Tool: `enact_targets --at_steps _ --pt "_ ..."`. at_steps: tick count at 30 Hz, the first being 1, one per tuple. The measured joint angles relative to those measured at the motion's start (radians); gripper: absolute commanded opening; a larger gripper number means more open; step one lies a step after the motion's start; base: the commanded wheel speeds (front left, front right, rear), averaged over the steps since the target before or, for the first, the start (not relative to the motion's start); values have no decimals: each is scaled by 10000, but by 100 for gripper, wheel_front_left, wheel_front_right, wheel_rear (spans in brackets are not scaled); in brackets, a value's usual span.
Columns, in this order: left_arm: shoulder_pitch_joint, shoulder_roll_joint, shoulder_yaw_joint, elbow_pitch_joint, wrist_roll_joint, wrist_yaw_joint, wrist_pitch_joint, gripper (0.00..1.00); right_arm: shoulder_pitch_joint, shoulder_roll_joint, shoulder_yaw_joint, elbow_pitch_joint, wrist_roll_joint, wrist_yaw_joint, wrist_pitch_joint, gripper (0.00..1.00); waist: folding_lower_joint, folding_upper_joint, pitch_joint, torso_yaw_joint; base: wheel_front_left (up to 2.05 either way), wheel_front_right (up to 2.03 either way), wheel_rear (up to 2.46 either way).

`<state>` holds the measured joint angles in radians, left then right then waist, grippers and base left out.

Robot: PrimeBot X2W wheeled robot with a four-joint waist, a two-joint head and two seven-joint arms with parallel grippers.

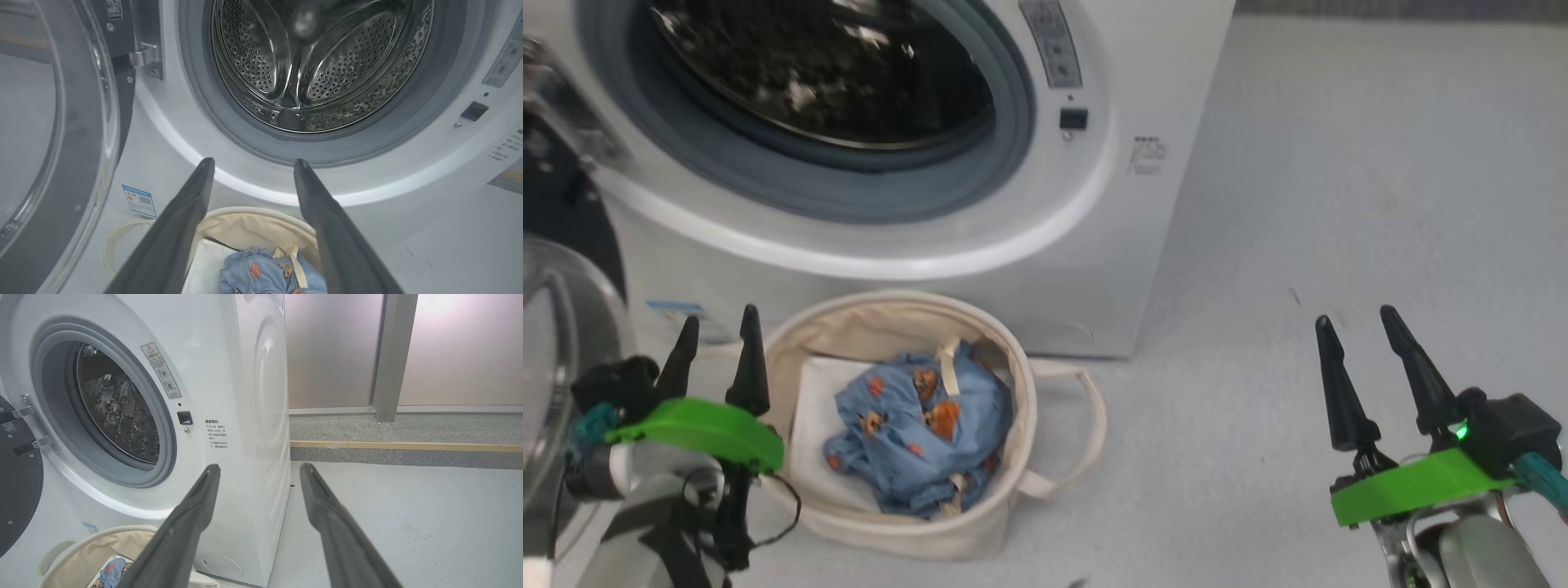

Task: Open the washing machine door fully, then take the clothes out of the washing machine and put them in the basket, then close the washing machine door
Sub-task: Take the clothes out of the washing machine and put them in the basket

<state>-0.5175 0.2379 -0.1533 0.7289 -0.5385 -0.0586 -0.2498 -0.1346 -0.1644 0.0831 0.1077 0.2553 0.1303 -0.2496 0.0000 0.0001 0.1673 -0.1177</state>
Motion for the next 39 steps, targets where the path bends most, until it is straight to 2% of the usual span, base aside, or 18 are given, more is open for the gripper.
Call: enact_targets --at_steps 7,15,39 --pt "1373 -176 387 -1154 610 105 0 100 467 31 23 84 -84 0 0 100 0 0 -968 323 0 0 0" --pt "2520 -222 416 -2109 821 146 2 100 817 73 -52 125 -88 0 0 100 0 0 -1596 443 0 0 0" --pt "3371 194 209 -3267 872 407 383 100 851 274 -232 92 -161 0 0 100 0 0 -1731 282 0 0 0"
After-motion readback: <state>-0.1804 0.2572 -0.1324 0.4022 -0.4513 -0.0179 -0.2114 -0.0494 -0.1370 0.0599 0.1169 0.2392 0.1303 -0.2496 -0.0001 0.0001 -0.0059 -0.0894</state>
